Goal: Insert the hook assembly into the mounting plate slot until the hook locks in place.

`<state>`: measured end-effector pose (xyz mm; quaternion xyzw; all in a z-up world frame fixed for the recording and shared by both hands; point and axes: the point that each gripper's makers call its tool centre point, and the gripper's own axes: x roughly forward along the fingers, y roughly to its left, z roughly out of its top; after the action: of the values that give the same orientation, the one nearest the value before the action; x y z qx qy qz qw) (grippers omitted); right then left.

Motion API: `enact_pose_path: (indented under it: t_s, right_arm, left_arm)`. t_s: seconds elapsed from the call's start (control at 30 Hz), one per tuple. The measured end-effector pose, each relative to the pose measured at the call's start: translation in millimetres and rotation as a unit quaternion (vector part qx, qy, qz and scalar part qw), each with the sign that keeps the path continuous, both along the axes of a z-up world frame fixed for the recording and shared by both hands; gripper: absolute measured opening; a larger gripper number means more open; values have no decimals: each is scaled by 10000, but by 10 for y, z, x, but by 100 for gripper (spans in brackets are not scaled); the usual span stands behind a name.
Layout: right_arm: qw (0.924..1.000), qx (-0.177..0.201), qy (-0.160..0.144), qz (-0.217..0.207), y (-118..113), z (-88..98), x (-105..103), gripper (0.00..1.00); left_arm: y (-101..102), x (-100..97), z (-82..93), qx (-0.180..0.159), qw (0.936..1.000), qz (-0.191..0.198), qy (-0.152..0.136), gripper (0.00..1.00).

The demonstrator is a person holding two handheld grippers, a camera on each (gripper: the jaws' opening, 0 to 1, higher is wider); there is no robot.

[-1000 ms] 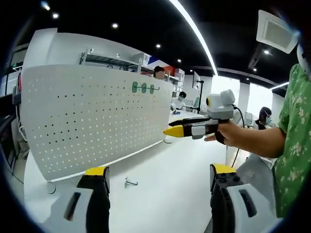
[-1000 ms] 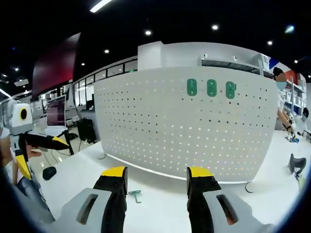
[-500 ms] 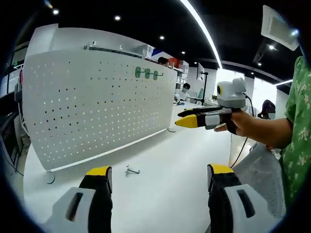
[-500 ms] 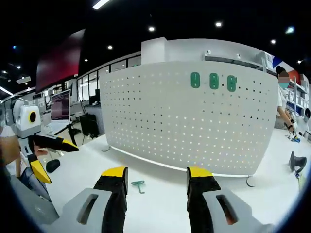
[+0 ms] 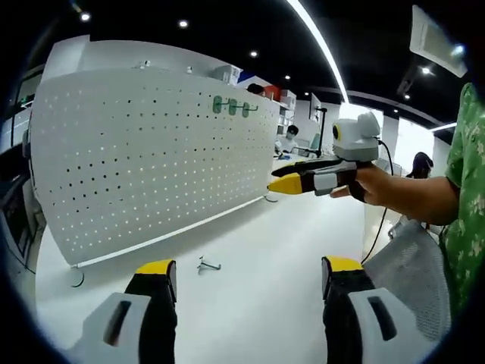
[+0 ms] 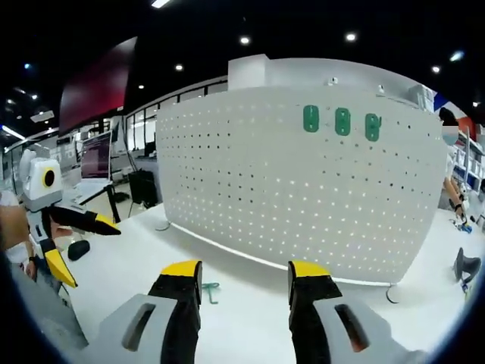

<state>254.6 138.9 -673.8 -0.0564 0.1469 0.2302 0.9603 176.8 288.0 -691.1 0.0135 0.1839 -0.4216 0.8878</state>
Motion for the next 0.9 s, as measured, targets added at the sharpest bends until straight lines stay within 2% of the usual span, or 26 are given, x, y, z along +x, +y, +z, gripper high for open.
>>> enact_pose_path:
  t_s: [0.3,0.4,0.63,0.83,0.9]
  right_arm:
    - [9978,-304,175,565,211,-239,185,43]
    - [9955,-414,352,778,292,-411,248,40]
    - [9915,-580,506,1053,398,-625,350,38]
    - [9834,-860,480,1521,545,-780,413,36]
    - [9812,-884,569,1616,574,-843,441,34]
  left_arm:
    - [16,29,-10,-6,10000,38,17,80]
    - [22,46,-16,2,10000,43,22,80]
    - [44,77,-26,4,10000,86,34,80]
    - [36,85,-59,33,9999,83,73,79]
    - [28,87,-71,51,9999,81,92,79]
